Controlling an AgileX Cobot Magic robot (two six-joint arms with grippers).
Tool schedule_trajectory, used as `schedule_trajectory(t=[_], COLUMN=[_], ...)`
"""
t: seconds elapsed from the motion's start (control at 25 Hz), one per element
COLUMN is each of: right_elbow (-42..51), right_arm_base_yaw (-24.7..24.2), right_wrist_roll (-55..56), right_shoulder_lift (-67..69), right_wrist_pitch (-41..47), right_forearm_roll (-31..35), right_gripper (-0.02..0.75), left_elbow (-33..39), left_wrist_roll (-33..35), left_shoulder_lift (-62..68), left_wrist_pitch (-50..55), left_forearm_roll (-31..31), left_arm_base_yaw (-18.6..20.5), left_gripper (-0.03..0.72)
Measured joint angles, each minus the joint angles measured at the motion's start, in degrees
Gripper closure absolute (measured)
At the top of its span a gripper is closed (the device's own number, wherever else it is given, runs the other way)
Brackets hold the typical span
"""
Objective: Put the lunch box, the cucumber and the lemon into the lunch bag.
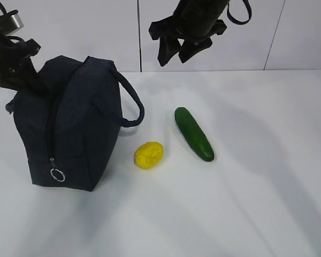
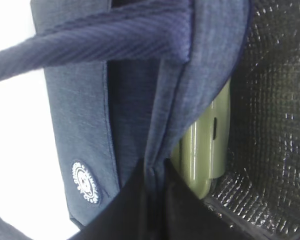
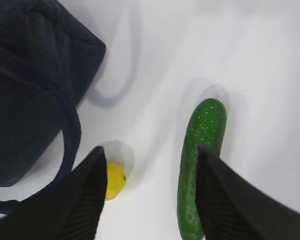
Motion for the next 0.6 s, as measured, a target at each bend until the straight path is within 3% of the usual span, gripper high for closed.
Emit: schedule_trajectory(t=[0.36,0.6], right_elbow=[0.0,0.1], right_arm_base_yaw=[0.0,0.0], right_wrist_roll=[2.5,6.6], right_shoulder_lift=[3.9,8.4], right_wrist_pitch=[0.1,0.1], right_forearm_roll=[-3.2,-9.6], right_gripper=[0.276,0.273], left_elbow=[0.0,0.0], left_wrist_roll=[0.5,0.6], left_shoulder_lift=[0.0,0.0], left_wrist_pitch=[0.0,0.0], left_forearm_roll=[0.1,0.9], left_arm_base_yaw=[0.0,0.0], left_gripper=[0.703,0.703])
